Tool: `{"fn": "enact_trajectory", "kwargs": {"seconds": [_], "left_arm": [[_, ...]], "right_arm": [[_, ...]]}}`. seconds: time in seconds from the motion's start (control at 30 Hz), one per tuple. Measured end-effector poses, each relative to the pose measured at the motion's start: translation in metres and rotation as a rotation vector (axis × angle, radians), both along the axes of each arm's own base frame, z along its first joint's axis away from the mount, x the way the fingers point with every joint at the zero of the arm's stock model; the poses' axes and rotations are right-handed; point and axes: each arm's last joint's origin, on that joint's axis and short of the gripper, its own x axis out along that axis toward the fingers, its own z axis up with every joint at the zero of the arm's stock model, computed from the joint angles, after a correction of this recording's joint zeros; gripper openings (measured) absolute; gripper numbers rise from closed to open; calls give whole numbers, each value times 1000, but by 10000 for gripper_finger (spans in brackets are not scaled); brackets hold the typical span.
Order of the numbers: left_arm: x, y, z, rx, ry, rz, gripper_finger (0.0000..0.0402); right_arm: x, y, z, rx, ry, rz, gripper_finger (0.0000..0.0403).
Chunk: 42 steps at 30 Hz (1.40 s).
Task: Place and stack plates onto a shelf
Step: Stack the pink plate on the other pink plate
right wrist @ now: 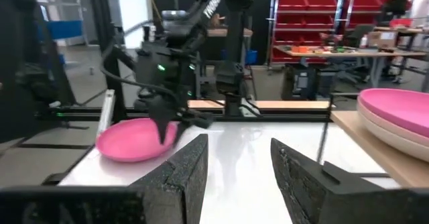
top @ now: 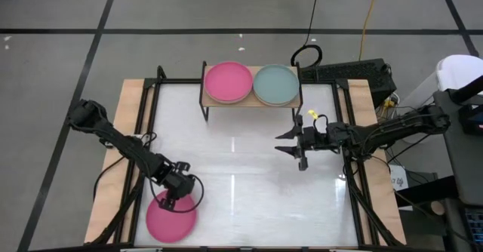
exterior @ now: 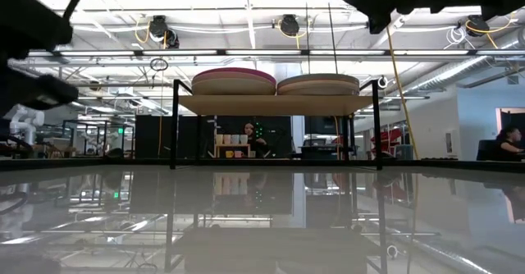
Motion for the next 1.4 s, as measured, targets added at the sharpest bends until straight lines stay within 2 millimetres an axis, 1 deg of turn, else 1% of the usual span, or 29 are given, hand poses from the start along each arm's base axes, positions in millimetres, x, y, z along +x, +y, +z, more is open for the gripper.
{"fn": "enact_trajectory", "kwargs": {"seconds": [0.2,0.43,0.63,0.73,0.97,1.23,1.4], "left_arm": [[-3,2,-9,-21,5,22,145],[-1,4,-9,-37,2,68,145],[1,6,-9,2,-30,84,142],[1,6,-9,2,-30,83,117],[1,5,-8,-14,-24,78,17],[3,7,-8,-26,-20,90,10],[12,10,1,-25,-37,116,10]], "right_arm": [[0,0,0,9,0,13,144],[0,0,0,7,0,13,144],[0,0,0,6,0,13,144],[0,0,0,6,0,13,144],[0,0,0,4,0,13,144],[0,0,0,-13,-1,13,144],[0,0,0,-13,-1,13,144]]}}
